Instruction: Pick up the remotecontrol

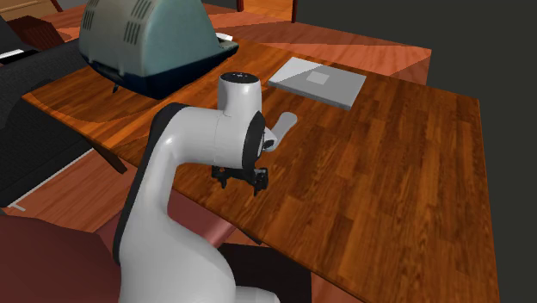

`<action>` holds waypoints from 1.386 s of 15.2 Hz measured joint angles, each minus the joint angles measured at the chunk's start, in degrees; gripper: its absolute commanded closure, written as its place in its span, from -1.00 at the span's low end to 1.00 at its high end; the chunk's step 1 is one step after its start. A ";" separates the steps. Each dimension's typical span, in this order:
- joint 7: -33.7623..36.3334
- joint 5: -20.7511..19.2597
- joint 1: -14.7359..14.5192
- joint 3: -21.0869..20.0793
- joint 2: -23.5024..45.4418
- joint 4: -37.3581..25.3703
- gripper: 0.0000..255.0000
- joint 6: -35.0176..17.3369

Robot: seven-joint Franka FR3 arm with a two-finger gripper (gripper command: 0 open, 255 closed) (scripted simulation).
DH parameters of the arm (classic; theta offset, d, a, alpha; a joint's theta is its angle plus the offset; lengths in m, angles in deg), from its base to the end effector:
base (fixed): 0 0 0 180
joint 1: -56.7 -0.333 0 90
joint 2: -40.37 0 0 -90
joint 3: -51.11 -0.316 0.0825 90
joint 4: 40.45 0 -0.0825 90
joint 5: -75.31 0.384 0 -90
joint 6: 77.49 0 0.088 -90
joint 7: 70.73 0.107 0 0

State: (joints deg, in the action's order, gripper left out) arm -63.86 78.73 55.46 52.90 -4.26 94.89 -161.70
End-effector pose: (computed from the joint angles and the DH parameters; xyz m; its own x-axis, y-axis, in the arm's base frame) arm 0.2971 0.0013 0.5775 0.9863 -0.1114 -0.1220 -0.1202 -0.9905 -0.0674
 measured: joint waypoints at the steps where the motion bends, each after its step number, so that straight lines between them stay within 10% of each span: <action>1: 0.00 0.00 0.00 0.00 0.00 0.00 -1.00 0.00; 21: 0.83 -2.66 3.22 3.42 38.63 -33.78 -1.00 -10.28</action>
State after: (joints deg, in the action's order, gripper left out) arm -63.03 76.07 58.68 56.32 34.37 61.11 -171.98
